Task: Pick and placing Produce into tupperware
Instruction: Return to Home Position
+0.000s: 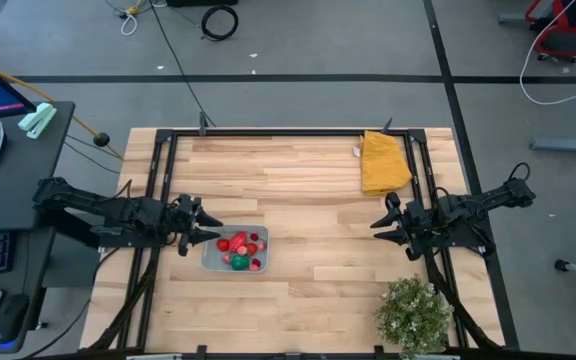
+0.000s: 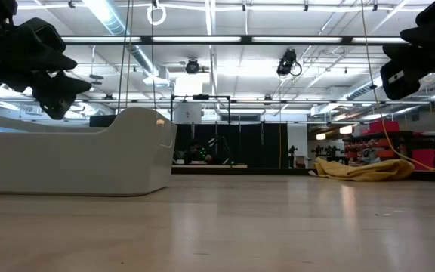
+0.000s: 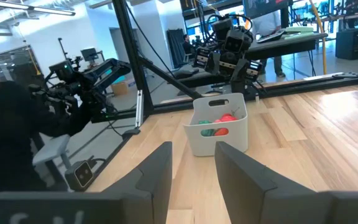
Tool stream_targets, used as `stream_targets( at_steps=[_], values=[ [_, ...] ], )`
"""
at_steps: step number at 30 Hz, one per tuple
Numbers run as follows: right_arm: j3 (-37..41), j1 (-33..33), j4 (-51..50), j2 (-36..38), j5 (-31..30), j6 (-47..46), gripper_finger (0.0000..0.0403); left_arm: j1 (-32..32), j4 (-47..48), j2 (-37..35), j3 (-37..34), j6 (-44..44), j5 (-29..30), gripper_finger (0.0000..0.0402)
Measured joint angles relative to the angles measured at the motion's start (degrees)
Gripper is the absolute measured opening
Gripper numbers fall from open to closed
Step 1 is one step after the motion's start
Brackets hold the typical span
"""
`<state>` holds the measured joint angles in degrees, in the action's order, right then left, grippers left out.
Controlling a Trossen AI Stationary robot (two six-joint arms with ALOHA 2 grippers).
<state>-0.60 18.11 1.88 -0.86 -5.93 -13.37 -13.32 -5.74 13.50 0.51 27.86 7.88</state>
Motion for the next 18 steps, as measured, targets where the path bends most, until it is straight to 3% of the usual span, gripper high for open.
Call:
stream_targets(
  at_steps=[18],
  values=[
    [0.02,0.0,-0.01,-0.02,0.0,0.0,0.013,0.0,0.02,0.0,0.0,-0.01,0.0,0.0196]
  ],
)
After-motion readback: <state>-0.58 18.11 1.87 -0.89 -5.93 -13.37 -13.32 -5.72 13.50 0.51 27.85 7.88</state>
